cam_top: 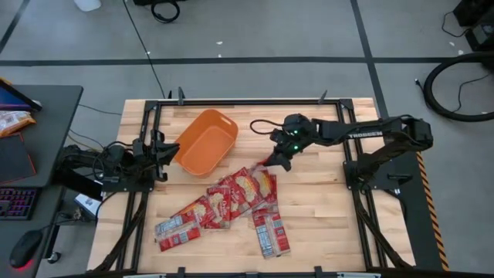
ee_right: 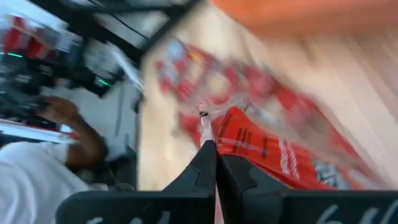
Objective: Sort popcorn bags into baskets
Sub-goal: Put the red popcorn bag into the orange bin
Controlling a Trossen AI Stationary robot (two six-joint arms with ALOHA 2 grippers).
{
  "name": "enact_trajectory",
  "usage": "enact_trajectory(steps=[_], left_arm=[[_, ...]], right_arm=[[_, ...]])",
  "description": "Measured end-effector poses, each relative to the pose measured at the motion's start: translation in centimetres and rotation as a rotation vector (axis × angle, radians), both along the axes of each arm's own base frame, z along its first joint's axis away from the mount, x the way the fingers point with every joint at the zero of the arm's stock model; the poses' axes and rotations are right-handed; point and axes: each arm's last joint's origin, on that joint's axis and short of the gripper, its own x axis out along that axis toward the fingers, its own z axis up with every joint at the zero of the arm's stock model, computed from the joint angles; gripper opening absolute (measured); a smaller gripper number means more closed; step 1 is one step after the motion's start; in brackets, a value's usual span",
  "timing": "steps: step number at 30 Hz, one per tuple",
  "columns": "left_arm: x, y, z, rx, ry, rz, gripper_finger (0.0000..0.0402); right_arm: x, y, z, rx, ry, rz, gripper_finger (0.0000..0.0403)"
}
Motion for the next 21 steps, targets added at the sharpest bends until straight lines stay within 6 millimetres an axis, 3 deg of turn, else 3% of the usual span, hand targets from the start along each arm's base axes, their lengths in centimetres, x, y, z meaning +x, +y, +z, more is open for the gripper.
enact_trajectory(steps=[5,10,16,21], left_arm=[[0.0,0.0,0.0,-0.004,0.001,0.010,0.0048],[0.0,0.1,0.0,-0.008,0.008,0.052,0.0048],[0.0,0.3,-0.1,-0.036,0.021,0.097,0.0048],[0.0,0.3,-0.1,-0.053,0.016,0.090,0.0048]], right_arm=[[1.5,1.1,2.0,-0.132,-0.221,0.038,0.0005],[3.2,1.5,3.6,-0.333,-0.336,0.015,0.0005],[7.7,1.0,4.7,-0.412,-0.387,0.042,0.0005],[11.6,0.4,4.5,-0.480,-0.343,0.040,0.0005]])
